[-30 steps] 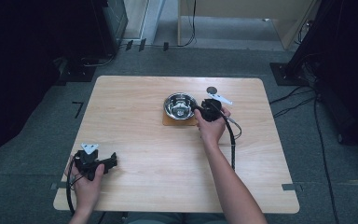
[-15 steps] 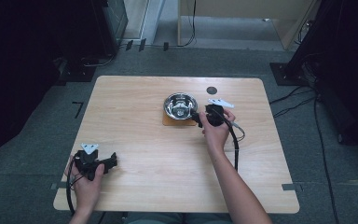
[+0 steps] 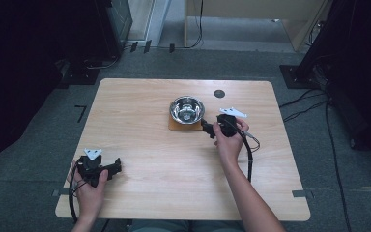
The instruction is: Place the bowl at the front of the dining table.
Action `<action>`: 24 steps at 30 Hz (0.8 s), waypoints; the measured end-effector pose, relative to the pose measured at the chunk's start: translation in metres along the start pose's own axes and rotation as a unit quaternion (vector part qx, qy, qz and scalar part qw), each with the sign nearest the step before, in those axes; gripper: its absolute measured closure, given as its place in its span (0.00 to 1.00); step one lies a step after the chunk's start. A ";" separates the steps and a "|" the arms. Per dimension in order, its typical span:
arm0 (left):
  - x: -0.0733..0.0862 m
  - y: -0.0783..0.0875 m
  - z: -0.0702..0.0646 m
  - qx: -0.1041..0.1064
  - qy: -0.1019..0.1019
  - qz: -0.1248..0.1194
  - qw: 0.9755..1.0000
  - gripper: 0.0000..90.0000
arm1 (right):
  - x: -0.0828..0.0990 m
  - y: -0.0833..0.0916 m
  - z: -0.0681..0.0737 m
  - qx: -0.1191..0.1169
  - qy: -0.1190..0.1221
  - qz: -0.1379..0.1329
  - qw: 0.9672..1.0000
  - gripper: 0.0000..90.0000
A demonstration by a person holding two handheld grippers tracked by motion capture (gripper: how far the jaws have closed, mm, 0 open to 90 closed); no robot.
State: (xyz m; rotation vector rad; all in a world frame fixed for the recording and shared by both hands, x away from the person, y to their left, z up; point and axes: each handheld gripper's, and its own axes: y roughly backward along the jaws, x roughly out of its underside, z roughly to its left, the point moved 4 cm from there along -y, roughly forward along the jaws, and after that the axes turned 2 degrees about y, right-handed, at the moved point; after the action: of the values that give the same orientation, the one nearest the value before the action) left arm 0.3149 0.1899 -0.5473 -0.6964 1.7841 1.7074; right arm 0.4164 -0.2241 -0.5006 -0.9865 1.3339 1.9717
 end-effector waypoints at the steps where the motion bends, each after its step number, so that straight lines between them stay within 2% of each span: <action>1: 0.000 0.000 0.000 0.000 0.000 0.000 1.000 0.01 | 0.001 0.001 0.000 0.000 0.003 0.001 1.000 0.20; 9: 0.000 0.000 0.000 0.000 0.000 0.000 1.000 0.01 | 0.010 0.012 -0.004 0.001 0.016 0.000 1.000 0.19; 24: 0.000 0.000 0.000 0.000 0.000 0.000 1.000 0.01 | 0.028 0.028 -0.018 0.013 0.022 0.007 1.000 0.19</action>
State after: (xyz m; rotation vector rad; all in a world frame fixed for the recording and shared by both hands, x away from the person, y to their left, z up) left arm 0.3149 0.1899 -0.5473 -0.6960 1.7835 1.7076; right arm 0.3834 -0.2498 -0.5127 -1.0168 1.3894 1.9489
